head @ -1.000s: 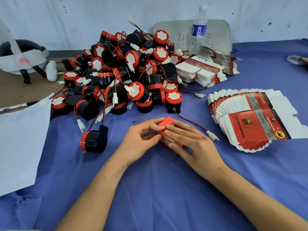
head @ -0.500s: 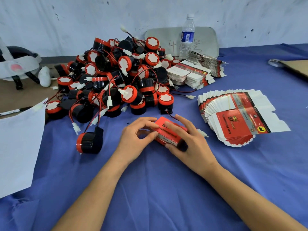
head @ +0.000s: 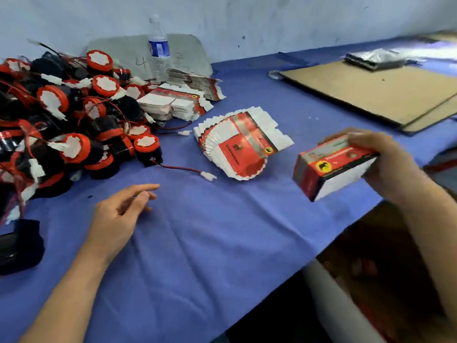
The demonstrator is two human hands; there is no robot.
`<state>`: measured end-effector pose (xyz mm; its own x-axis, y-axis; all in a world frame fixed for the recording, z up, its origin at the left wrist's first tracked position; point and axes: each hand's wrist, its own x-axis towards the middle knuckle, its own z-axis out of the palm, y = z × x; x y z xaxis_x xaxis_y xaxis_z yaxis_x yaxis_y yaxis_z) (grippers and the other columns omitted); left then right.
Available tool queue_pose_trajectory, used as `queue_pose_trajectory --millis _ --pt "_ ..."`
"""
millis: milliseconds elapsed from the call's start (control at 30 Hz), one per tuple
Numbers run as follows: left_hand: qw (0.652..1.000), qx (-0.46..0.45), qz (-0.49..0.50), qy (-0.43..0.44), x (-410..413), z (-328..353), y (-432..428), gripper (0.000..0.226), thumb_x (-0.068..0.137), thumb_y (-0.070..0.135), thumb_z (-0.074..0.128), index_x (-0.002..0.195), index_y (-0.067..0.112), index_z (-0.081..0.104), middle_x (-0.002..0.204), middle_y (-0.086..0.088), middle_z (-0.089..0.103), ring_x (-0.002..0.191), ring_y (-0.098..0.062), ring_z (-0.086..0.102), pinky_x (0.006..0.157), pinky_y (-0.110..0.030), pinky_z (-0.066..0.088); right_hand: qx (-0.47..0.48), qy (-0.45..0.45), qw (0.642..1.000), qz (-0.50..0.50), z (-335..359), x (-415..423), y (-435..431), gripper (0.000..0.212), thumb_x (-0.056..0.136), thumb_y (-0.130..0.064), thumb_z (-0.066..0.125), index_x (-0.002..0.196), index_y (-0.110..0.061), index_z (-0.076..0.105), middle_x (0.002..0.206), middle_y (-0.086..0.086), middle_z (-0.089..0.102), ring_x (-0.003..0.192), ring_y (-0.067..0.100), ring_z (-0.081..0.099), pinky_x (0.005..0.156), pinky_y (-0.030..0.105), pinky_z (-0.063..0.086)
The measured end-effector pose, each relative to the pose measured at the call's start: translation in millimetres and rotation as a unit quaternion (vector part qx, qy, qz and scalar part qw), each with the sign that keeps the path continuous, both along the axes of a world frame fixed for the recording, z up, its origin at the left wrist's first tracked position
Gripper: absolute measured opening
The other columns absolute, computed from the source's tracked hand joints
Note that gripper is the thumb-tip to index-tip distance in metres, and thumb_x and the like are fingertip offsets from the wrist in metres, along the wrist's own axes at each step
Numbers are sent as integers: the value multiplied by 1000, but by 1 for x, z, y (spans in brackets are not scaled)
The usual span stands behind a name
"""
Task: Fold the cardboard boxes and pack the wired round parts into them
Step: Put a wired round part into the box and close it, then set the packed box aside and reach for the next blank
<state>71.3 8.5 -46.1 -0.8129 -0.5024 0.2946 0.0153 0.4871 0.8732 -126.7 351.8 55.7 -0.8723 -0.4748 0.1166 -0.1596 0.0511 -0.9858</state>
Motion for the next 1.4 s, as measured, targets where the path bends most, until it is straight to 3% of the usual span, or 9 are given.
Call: queue_pose_trajectory --millis 133,300,367,500,567,633,733,1000,1400 --pt "1000 -15 -14 0 -4 -8 -5 28 99 9 48 102 29 68 94 -1 70 72 1 63 75 -4 47 167 -76 972 -147 -9 -25 77 20 92 -26 53 84 -10 63 57 -3 65 48 12 60 51 22 45" --pt "1000 -3 -29 -3 -6 -14 -11 25 97 27 49 93 42 70 90 4 72 76 -3 64 79 -6 48 496 -45 858 -128 -27 -28 104 44 88 -56 57 84 -14 70 86 9 66 80 26 61 77 38 49" --pt "999 9 -41 -2 -4 -11 -10 19 96 43 53 93 45 71 89 8 72 77 -4 64 79 -7 48 506 -9 849 -151 -25 -25 93 53 86 -64 51 89 -15 72 95 10 69 92 26 62 86 40 48" --pt "999 14 -41 -11 -3 -6 -5 22 93 38 49 98 35 70 89 11 73 78 -6 65 79 -8 47 317 173 891 -275 -19 -35 36 42 88 -51 60 81 -11 69 68 1 63 58 3 52 58 21 40" --pt "999 14 -40 -13 -3 -5 -1 18 96 32 52 98 29 70 87 8 73 77 -4 65 79 -7 47 267 262 903 -212 -21 -36 -10 21 86 -36 69 94 -17 69 98 -2 69 88 -1 60 74 6 37" --pt "999 24 -37 -17 -2 -3 2 24 92 30 48 98 24 71 86 6 73 77 -4 65 78 -9 48 362 350 864 -31 -30 -40 -55 49 83 -21 72 130 -23 56 144 -3 47 140 16 31 108 17 21" --pt "998 39 -32 -25 0 1 4 22 92 34 55 98 22 72 87 5 73 78 -6 65 78 -12 49 516 407 745 117 -37 -50 -100 76 90 -13 59 151 -36 20 161 -10 5 149 16 -5 119 40 4" --pt "998 36 -29 -38 -2 3 4 27 87 33 50 95 23 73 87 6 73 78 -1 66 75 -9 48 635 405 632 181 -17 -67 -131 74 95 -6 46 153 -34 10 161 -8 12 134 25 39 104 36 38" --pt "998 22 -38 -48 -2 0 -1 37 78 61 46 92 40 73 86 9 73 81 -4 65 76 -14 48 617 506 595 96 -28 -63 -129 67 97 -9 42 154 -19 9 160 1 18 145 19 24 108 34 33"
